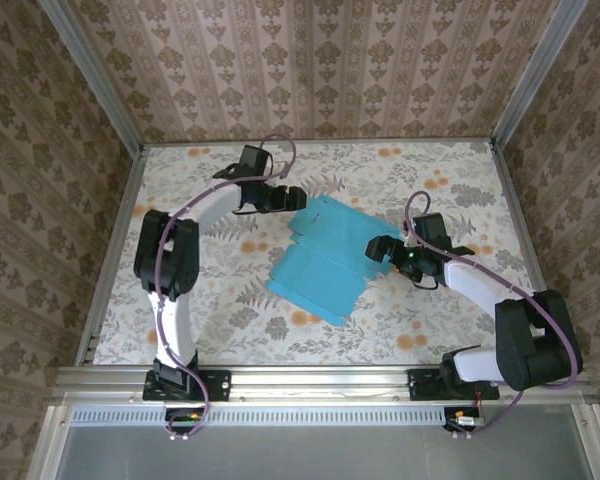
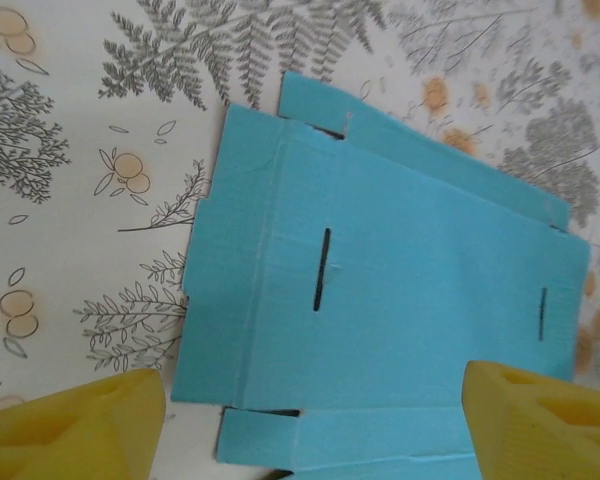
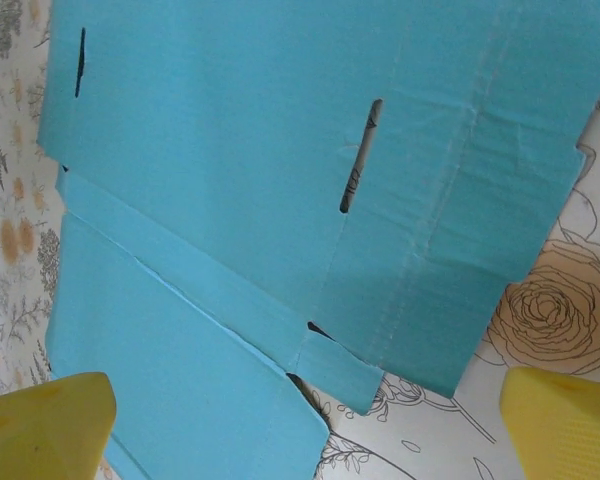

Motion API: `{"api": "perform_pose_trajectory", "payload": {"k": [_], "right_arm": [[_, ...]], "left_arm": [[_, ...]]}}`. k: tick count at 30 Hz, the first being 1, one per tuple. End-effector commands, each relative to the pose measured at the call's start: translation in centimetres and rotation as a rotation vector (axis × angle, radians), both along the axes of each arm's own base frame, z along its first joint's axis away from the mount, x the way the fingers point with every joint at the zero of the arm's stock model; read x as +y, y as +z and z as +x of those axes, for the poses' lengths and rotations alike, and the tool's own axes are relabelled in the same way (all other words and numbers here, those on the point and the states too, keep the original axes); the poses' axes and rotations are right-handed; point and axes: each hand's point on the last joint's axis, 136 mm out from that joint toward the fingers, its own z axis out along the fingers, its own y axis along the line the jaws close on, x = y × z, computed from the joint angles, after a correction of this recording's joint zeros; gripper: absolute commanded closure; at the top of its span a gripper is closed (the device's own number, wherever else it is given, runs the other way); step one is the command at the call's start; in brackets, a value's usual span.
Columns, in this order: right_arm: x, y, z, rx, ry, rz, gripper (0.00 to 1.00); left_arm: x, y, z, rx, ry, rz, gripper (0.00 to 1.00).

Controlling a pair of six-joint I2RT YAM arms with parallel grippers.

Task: Fold the paper box

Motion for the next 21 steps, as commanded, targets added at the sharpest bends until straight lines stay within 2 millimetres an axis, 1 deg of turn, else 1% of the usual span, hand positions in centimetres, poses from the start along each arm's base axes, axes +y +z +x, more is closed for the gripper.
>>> {"api": "perform_pose_trajectory", "payload": {"k": [1, 4, 7, 12, 17, 21], "right_arm": [[-0.2, -0.4, 0.9, -0.008, -0.054, 0.025, 0.00], [0.0, -1.4, 1.3, 0.013, -0.056, 0.033, 0.00], [0.2, -2.0, 1.7, 0.024, -0.060, 0.042, 0.00], [0.4, -3.1, 2.2, 0.047, -0.064, 0.046, 0.00], [0.8, -3.8, 2.9, 0.052, -0.057, 0.063, 0.00], [1.0, -4.0, 3.1, 0.057, -0.049, 0.071, 0.00]], "left_arm": [[0.0, -0.9, -0.1, 0.034, -0.055, 0.045, 0.22], [-0.6, -1.6, 0.0, 0.056, -0.093, 0.055, 0.23], [-0.6, -2.2, 0.2, 0.068, -0.110, 0.082, 0.23], [-1.2, -3.1, -0.3, 0.111, -0.153, 0.100, 0.24], [-1.7, -3.9, -0.3, 0.128, -0.170, 0.119, 0.24], [-1.6, -4.5, 0.1, 0.130, -0.171, 0.150, 0.24]]}}
